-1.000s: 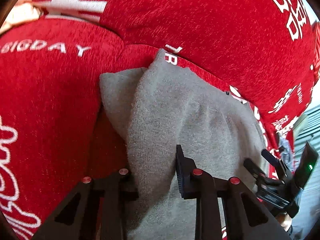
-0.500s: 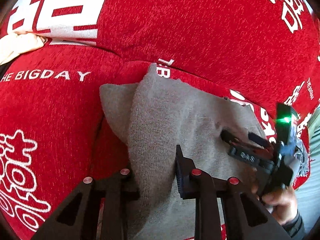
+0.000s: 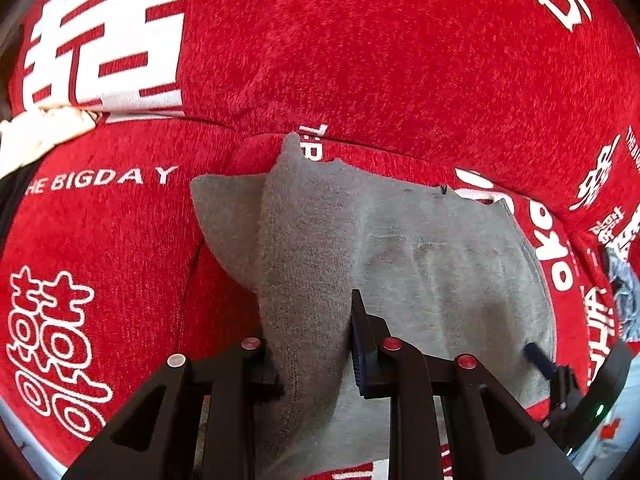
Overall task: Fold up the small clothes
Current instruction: 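Lift and fold the held edge over the bundle, then open the left gripper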
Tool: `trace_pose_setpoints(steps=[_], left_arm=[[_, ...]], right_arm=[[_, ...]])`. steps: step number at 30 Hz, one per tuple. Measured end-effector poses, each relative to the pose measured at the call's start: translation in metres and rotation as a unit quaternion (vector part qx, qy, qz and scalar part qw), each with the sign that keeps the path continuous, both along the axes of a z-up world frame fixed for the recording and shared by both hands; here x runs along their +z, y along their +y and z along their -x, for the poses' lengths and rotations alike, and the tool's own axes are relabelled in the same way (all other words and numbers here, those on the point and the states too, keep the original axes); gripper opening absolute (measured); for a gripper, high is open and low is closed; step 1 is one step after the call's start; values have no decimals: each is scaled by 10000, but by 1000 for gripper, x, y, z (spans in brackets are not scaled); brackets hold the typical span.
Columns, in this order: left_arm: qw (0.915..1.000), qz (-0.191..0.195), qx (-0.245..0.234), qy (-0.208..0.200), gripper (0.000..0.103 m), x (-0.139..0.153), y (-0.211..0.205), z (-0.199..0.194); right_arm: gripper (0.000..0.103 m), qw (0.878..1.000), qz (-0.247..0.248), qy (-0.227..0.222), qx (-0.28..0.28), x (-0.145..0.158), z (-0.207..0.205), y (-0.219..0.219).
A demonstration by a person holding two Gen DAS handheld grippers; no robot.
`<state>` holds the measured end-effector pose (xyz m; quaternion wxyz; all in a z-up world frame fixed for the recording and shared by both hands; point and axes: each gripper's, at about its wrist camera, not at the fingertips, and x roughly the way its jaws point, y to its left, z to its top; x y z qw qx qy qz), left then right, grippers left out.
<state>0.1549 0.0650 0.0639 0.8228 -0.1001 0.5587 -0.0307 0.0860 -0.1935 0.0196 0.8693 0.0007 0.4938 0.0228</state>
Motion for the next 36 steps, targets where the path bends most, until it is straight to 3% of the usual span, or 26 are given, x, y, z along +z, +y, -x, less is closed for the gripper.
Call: trace_pose_setpoints(steps=[4,8,17,20,25,31,32,33,35,36], left_arm=[[9997,-124,102,157,24,7,-14,-1],[9993,-360,-22,50,23,29,-48,5],[9969,-490,-598,-113,22,68,-183,-2],[9951,-547,-823,12,22,54,-236,-10],[9918,-837,-832,497,22,-9,-293,-16],[9829,-1564,-961,137,23,-27,-330,0],[9826,-1581,-962,152,31,-26,-331,0],[9836,-1505,-978,186,52,-24,-332,1],[9882,-1032,-1110,221,73,-13,-329,5],[9897,-858,-1129,179,74,-6,-327,9]], right_arm=[[103,9984,132,197,505,1,-4,-4],[103,9997,-193,-145,96,26,6,-50],[103,9954,-474,-120,-822,20,20,-168],[103,9929,-630,-67,-1008,11,28,-191],[103,9916,-753,23,-1055,-2,43,-208],[103,9926,-706,-59,-984,-4,49,-211],[103,9925,-718,-56,-984,-4,49,-211],[103,9924,-740,-55,-981,-3,49,-211],[103,9922,-800,-66,-959,-1,51,-212],[103,9921,-812,-81,-950,0,53,-213]])
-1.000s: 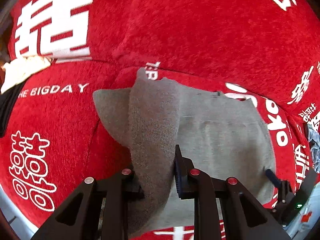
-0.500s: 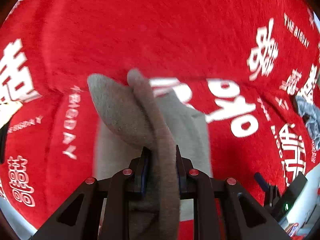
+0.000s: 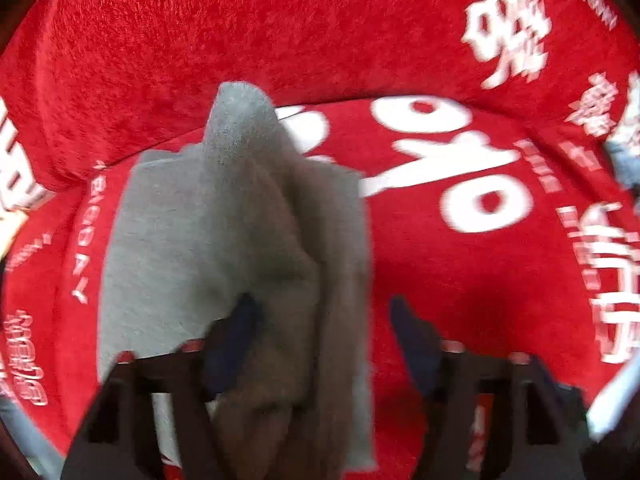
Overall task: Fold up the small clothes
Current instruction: 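Lift and fold the held edge over the bundle, then open the left gripper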
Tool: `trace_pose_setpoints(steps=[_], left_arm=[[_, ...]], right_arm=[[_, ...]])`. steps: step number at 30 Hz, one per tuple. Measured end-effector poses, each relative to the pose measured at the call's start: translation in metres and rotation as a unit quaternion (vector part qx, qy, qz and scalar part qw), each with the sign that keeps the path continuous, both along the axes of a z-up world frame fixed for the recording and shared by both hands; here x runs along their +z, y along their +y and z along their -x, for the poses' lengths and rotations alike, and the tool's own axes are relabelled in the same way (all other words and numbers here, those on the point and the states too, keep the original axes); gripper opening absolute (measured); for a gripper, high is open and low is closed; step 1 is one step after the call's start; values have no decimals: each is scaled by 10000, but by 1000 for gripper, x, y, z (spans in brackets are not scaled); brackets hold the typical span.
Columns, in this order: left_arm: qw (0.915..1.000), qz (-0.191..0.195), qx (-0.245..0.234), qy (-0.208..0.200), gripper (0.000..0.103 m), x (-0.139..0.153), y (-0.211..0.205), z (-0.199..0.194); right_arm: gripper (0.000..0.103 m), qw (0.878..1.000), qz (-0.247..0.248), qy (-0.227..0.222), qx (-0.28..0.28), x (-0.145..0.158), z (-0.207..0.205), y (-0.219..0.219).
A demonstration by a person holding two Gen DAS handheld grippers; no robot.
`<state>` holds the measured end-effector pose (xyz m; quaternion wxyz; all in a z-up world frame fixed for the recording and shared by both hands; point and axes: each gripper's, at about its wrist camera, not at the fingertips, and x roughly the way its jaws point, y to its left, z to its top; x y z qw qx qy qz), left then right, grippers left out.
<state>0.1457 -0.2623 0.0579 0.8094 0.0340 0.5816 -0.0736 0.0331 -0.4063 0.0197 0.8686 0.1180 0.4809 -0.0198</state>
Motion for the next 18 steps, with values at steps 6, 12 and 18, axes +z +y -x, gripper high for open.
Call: trace_pose_setpoints(steps=[6,12,18], left_arm=[[9939,1075,-190,-179,74,54,53,39],[9943,90,538,-920,86,38,139,68],[9956,103,610,-710,86,5,161,82]], right_arm=[[103,9995,-240,-179,74,15,12,-6],[103,9907,-1096,-469,663,43,10,11],[103,9710,-2014,-491,1191,57,7,40]])
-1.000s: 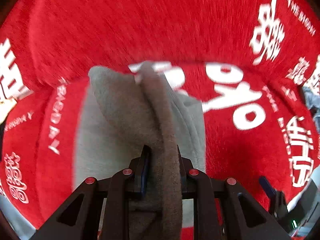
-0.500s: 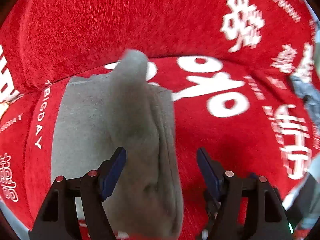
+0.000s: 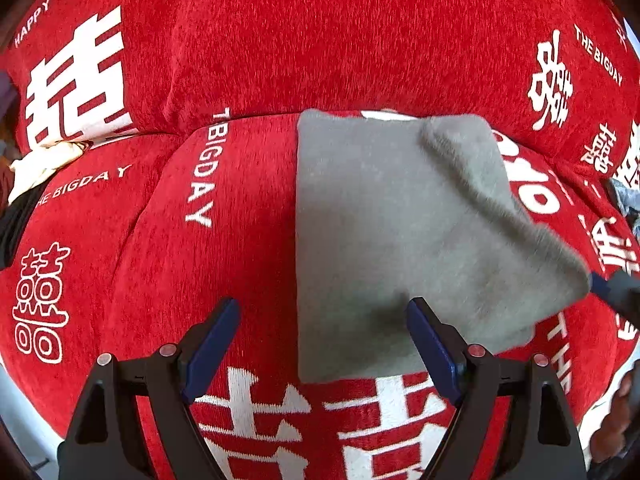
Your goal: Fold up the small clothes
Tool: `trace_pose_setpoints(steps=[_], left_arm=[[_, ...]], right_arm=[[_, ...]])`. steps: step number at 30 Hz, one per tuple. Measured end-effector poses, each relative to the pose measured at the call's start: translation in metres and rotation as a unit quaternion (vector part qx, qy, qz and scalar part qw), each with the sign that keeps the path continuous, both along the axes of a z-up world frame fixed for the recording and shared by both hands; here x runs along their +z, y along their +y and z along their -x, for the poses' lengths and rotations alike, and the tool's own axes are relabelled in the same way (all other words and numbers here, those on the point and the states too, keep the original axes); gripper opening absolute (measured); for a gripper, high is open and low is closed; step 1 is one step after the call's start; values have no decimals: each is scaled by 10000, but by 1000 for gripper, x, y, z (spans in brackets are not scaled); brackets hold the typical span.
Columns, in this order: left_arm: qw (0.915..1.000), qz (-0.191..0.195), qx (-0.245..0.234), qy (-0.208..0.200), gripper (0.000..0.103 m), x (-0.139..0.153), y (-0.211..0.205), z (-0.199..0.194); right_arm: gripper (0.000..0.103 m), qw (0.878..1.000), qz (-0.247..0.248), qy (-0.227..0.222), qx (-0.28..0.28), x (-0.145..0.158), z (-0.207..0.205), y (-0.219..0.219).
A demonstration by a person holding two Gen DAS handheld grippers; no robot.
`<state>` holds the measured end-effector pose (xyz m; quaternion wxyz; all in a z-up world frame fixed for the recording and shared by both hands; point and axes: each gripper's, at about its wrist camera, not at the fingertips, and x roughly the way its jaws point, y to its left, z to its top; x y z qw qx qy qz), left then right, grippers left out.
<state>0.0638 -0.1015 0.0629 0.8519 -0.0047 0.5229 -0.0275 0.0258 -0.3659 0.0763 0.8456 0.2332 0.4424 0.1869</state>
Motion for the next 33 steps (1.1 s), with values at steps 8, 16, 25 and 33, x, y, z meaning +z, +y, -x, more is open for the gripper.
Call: trace_pose_setpoints(steps=[8,16,25,33], left_arm=[[9992,23,-374,-110,86,-8,-4,16],[9937,-237,-1090,-140,86,-30,-15,33],[9975,-30,-680,-186,86,-44,5,17],[9924,1198,294,10,86,-49,71,19]], right_arm=[[23,9986,66,517,127,-17,-29,33],[24,9976,139,675,-58,-35,-22,30],[21,9970,361,682,40,-31,-27,42],[17,9987,406,-37,296,-8,-13,59]])
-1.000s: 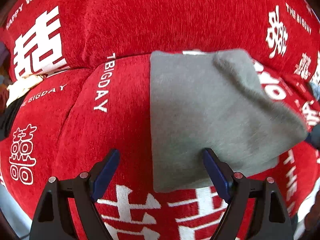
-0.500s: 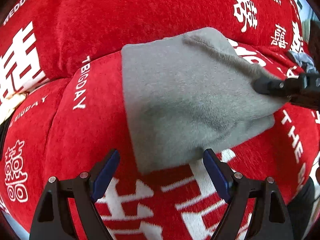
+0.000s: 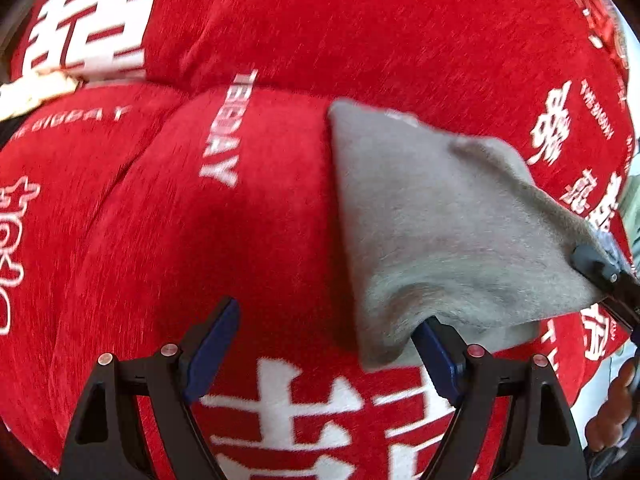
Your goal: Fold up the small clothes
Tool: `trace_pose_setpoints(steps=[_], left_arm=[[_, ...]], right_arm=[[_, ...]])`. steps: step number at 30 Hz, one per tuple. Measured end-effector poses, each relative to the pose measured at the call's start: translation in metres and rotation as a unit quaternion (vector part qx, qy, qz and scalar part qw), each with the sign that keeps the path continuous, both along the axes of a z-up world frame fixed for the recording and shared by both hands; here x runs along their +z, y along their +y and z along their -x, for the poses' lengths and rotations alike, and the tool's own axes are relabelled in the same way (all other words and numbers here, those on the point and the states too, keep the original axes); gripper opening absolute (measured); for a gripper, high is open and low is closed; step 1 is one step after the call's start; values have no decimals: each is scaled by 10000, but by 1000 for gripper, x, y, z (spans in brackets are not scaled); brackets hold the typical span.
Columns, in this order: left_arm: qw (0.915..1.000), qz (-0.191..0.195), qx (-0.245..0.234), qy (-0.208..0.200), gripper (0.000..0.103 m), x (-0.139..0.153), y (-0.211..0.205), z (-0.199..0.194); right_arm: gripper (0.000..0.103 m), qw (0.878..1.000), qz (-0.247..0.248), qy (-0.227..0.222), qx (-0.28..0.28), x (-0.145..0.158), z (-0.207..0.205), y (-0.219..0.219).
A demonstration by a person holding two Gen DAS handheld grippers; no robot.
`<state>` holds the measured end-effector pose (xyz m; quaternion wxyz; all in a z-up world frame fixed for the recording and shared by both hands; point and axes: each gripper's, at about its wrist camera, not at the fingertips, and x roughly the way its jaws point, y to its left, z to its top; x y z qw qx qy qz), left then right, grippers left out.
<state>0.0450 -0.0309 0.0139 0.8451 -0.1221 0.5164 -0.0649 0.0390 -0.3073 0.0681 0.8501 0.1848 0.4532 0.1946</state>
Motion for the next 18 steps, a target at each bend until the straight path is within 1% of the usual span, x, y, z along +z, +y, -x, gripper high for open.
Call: trace_pose_setpoints(steps=[2,3,5,6,7,8,9,10,11,13,15,17,18], left_arm=[[9999,-86,-88,106,86,-9,-3,4],[9996,-161,-192,111,86,-9,-7,8],[9988,-221,-437,42,86,-2,-15,16],[9982,-190,-566,-17,86,4,-17,20],[9971,-133,-743,-101,86,13,-20,24],[9958,-75,-886,-195,86,22,-22,28],[9943,-36,-1015,-320,86,33,-25,31],[9928,-12,-1097,-483,86,45,-29,30],[9916,12,-1135,-615,86,54,-34,28],[9901,68,-1212,-703,86,61,-47,15],[9903,-33,-1233,-643,86,58,-66,-1],[9903,-179,-1306,-435,86,43,-88,-21],[9906,-229,-1299,-353,86,36,-99,-26]], right_arm=[[17,9982,360,482,-71,-33,-4,-4],[18,9978,244,614,-66,-44,-3,-10],[25,9978,-70,649,-103,-44,-1,-19],[33,9980,-106,618,-127,-39,0,-23],[44,9985,-65,520,-136,-30,-1,-28],[50,9992,4,361,-149,-21,-1,-32],[66,9996,78,175,-197,-11,-2,-36],[76,9995,146,-18,-289,-1,-5,-41],[78,9989,158,-170,-408,8,-12,-45],[78,9986,129,-145,-502,11,-33,-49],[78,9988,98,71,-480,6,-63,-48],[78,9972,239,445,-546,-12,-96,-43],[74,9961,269,646,-543,-23,-112,-40]])
